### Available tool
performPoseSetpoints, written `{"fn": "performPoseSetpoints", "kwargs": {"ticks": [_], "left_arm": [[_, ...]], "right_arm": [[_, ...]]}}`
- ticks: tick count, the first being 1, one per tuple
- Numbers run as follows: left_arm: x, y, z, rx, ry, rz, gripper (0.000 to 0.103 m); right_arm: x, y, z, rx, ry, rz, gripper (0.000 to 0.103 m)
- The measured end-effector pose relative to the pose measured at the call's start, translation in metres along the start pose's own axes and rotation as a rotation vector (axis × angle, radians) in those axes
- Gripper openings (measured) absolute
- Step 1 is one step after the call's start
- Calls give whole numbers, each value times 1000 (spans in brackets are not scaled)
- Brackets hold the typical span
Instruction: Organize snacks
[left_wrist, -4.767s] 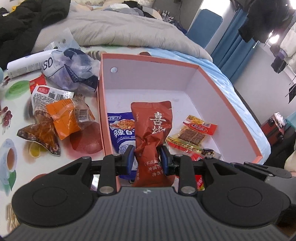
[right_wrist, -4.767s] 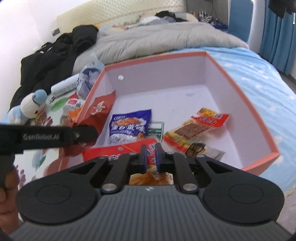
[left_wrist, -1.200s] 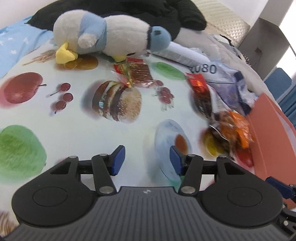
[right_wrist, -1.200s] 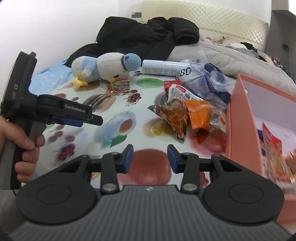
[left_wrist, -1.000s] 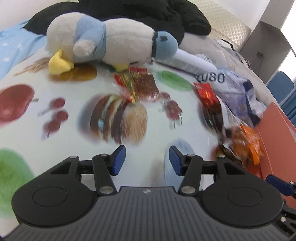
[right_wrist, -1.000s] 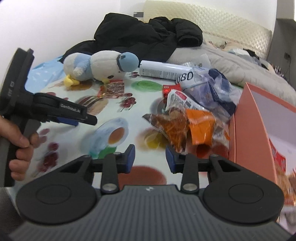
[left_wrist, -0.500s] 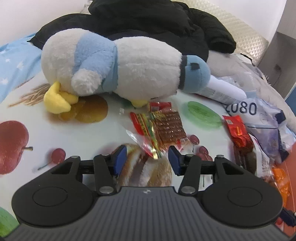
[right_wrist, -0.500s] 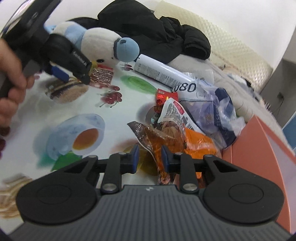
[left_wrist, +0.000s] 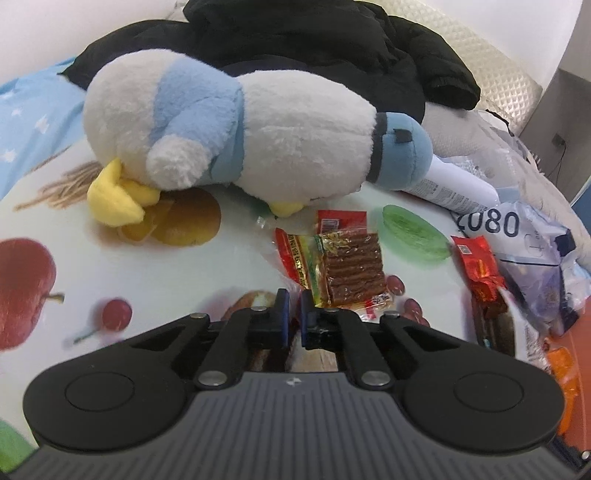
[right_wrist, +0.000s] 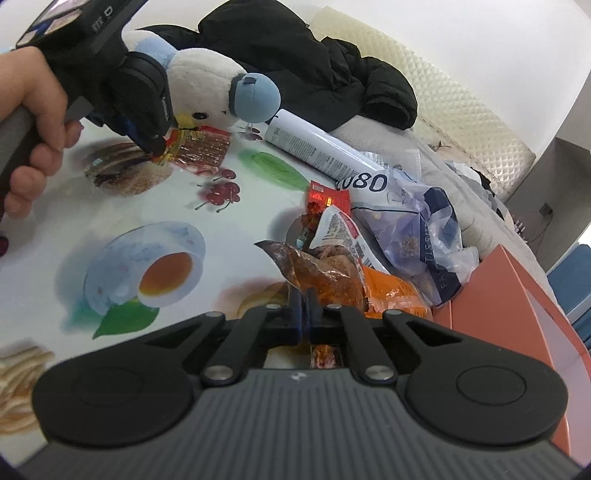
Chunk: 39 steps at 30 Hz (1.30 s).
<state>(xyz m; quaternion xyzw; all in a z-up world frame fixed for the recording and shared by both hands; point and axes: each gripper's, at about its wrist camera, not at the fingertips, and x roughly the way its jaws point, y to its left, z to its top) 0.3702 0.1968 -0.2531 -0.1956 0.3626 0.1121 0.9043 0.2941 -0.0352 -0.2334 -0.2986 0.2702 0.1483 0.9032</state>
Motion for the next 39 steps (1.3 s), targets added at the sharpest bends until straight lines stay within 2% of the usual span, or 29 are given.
{"fn": "performPoseSetpoints", "kwargs": {"ticks": [7, 17, 23, 30, 39], "left_arm": [[-37, 5, -22, -41, 11, -23, 3], [-109, 16, -71, -71, 47, -43, 2], [-158, 18, -109, -35, 83, -62, 2], [-210, 23, -138, -16, 87, -69, 2], [-249, 21, -177, -20, 120, -86, 3]], "right_arm": [[-30, 3, -9, 2, -3, 30, 4], [-90, 21, -30, 4, -12, 79, 4], [-131, 29, -54, -2, -1, 112, 4], [-173, 30, -73, -29, 10, 139, 4], [-209, 17, -90, 19, 22, 173, 4]]}}
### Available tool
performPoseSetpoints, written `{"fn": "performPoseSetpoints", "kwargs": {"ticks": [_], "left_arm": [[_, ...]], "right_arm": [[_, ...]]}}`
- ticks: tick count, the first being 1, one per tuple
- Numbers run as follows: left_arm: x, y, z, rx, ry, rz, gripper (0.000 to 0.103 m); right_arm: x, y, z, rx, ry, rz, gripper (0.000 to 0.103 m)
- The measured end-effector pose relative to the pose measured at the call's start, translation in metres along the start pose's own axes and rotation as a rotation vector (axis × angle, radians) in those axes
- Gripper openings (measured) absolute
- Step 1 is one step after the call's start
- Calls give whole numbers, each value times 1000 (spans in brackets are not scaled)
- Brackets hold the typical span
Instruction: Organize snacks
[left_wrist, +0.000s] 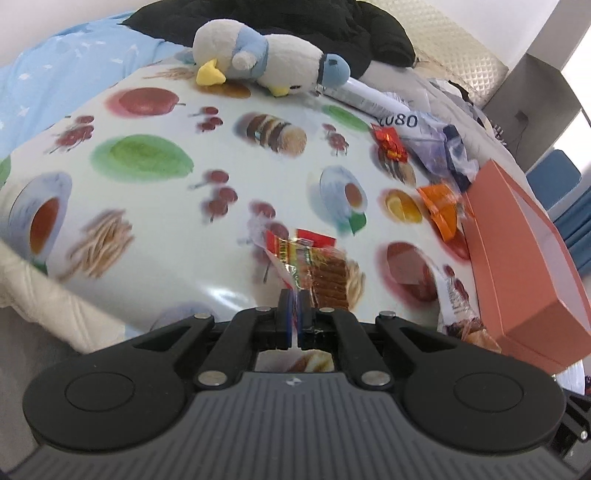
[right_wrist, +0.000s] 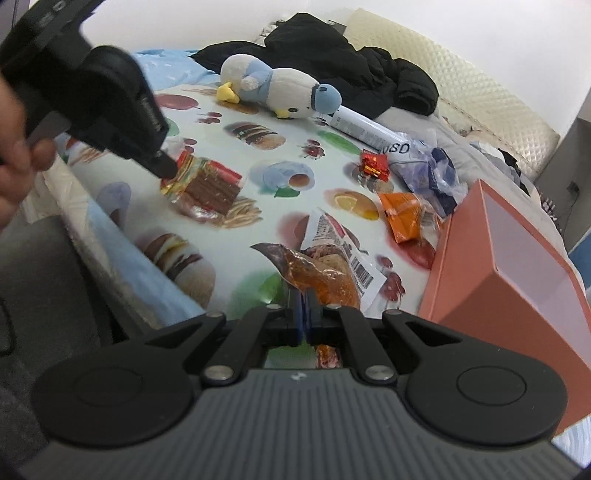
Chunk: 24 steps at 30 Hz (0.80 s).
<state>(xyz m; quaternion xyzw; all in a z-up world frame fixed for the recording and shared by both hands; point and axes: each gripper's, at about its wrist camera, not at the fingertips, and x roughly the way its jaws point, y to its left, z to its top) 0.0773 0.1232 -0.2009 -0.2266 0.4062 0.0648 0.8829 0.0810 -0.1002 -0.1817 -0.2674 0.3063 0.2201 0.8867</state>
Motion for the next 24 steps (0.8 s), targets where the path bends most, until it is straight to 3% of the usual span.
{"fn": "performPoseSetpoints", "kwargs": {"ticks": [3, 5, 6, 7, 8, 9, 10, 12, 15, 18, 24], "left_arm": [[0, 2, -4, 3, 14, 27, 5], [1, 3, -4, 0, 40, 52, 11], [0, 3, -4, -3, 42, 57, 22], [0, 2, -3, -5, 42, 55, 41], [-3, 1, -4, -7, 34, 55, 52], [-5, 0, -4, -5, 19, 59, 64], [-8, -2, -4, 2, 1, 63, 68], [-11, -7, -3, 28, -11, 69, 70], [-13, -17, -2, 72, -37, 72, 80], [-8, -26, 0, 112, -33, 55, 81], [14, -43, 4, 160, -10, 36, 81]], "right_arm": [[-4, -1, -7, 26, 3, 6, 7], [-4, -5, -10, 60, 13, 14, 8], [-3, -6, -11, 77, 25, 15, 15], [-2, -7, -11, 90, 36, 19, 33], [-3, -8, -12, 101, 39, 24, 44], [-5, -9, -13, 113, 34, 27, 64], [-8, -10, -14, 127, 18, 31, 75], [-14, -13, -15, 159, -18, 48, 78], [-19, -23, -15, 237, -44, 65, 78], [-19, -40, -17, 361, -67, 50, 78], [9, -78, -29, 645, 3, 86, 78]]}}
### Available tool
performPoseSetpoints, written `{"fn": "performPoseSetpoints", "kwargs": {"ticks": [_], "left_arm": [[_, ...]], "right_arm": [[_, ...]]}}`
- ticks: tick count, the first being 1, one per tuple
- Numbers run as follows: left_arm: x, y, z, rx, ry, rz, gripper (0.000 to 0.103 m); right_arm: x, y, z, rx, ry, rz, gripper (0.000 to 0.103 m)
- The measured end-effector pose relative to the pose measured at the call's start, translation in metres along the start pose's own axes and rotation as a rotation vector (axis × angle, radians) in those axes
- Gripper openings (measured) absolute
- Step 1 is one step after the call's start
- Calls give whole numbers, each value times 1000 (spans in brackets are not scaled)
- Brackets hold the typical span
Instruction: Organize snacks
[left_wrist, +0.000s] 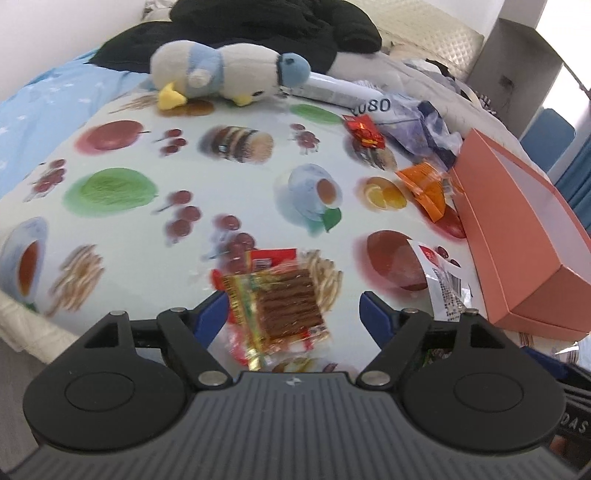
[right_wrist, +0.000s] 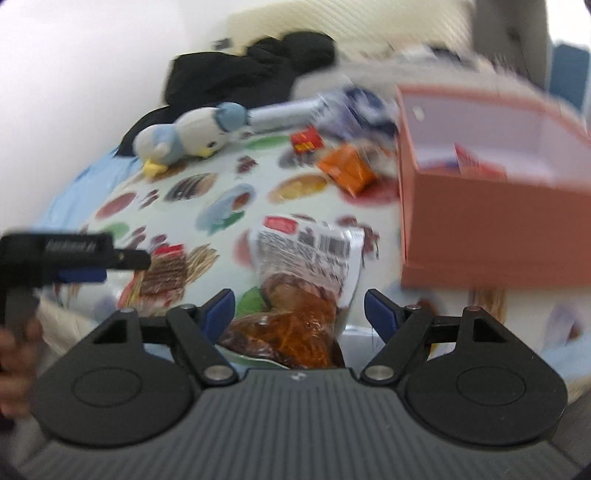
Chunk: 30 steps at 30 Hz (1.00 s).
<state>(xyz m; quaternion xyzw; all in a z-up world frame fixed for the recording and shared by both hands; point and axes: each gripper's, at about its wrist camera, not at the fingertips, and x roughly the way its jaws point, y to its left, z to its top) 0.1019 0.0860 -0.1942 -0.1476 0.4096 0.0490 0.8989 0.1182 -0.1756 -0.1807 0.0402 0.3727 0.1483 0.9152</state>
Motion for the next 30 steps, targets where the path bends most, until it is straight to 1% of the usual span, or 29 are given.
{"fn": "performPoseSetpoints", "kwargs": {"ticks": [4, 7, 8, 9, 12, 15, 19, 20, 21, 22, 24, 26, 27, 30], "left_arm": [[23, -1, 6, -31, 43, 10, 80], [35, -5, 8, -18, 59, 28, 80], [39, -7, 8, -7, 66, 37, 80], [42, -8, 8, 5, 73, 52, 80], [51, -13, 5, 42, 81, 104, 80], [58, -17, 3, 55, 80, 140, 80], [66, -29, 1, 130, 82, 203, 80], [67, -30, 1, 127, 77, 210, 79], [68, -31, 1, 124, 71, 217, 76], [68, -32, 1, 133, 63, 221, 71], [70, -34, 2, 143, 56, 223, 70], [70, -36, 3, 161, 58, 213, 64], [69, -37, 4, 167, 58, 207, 61], [67, -41, 2, 186, 50, 205, 59]], "right_arm": [[25, -16, 0, 119, 43, 21, 77], [41, -20, 0, 157, 75, 40, 75], [45, -19, 0, 153, 80, 43, 75], [48, -18, 0, 148, 85, 44, 70], [56, -13, -1, 122, 101, 62, 69], [59, -9, -3, 87, 99, 52, 67], [60, -6, -5, 45, 99, 48, 63], [61, -5, -5, 31, 99, 46, 62], [62, -2, -5, 12, 101, 41, 58], [62, -1, -6, -6, 104, 36, 53], [63, 5, -7, -43, 107, 24, 51], [63, 7, -7, -64, 109, 18, 48], [63, 7, -7, -69, 110, 19, 43], [60, 7, -7, -63, 109, 26, 39]]}}
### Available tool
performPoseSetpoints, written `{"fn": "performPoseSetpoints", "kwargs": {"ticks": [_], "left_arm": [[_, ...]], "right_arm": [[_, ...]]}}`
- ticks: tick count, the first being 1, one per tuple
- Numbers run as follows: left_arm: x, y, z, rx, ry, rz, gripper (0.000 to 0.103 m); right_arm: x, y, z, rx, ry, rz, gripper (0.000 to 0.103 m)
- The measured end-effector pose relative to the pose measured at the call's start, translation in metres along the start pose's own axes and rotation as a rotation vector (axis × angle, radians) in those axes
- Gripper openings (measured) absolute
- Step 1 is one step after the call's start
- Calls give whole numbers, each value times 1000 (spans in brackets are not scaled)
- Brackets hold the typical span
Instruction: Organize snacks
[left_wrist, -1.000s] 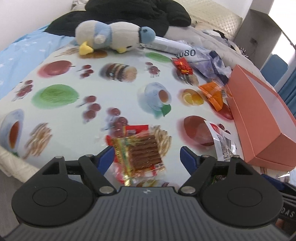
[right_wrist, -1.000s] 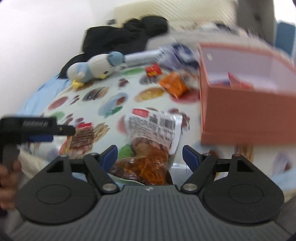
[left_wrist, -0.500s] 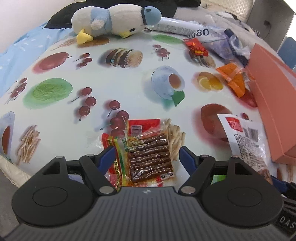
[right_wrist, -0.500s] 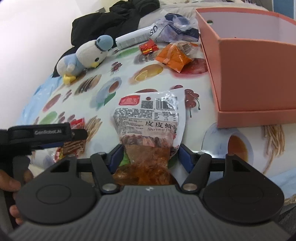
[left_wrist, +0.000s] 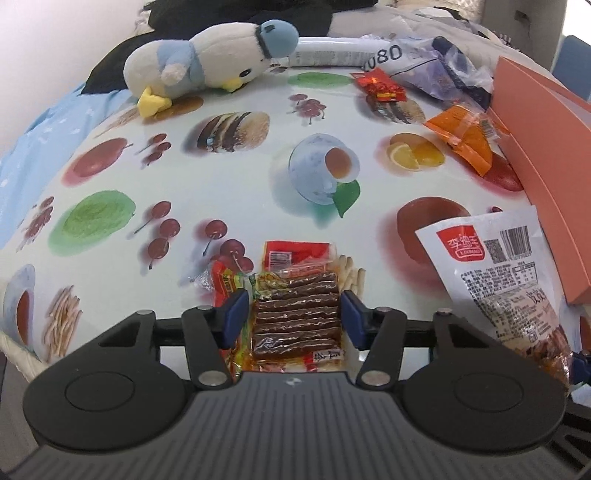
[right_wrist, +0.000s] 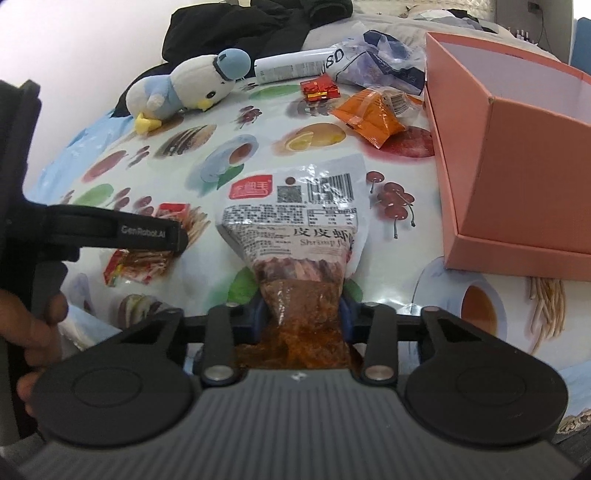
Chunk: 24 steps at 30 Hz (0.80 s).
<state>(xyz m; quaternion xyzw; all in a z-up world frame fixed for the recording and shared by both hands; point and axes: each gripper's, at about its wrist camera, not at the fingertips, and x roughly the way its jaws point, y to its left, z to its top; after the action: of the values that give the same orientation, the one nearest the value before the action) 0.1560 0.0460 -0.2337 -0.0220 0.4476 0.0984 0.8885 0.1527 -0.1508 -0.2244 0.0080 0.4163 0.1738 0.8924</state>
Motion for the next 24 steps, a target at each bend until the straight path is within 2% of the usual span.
{"fn": "performPoseSetpoints", "kwargs": {"ticks": [14, 16, 24], "left_arm": [[-46, 10, 3, -43, -25, -115, 56], [-58, 9, 6, -43, -14, -141, 56], [-121, -3, 23, -32, -95, -244, 56]], "right_arm": [[-32, -5, 5, 26, -55, -32, 37], [-40, -5, 8, 32, -70, -33, 37], [-84, -7, 24, 75, -150, -40, 37]]}}
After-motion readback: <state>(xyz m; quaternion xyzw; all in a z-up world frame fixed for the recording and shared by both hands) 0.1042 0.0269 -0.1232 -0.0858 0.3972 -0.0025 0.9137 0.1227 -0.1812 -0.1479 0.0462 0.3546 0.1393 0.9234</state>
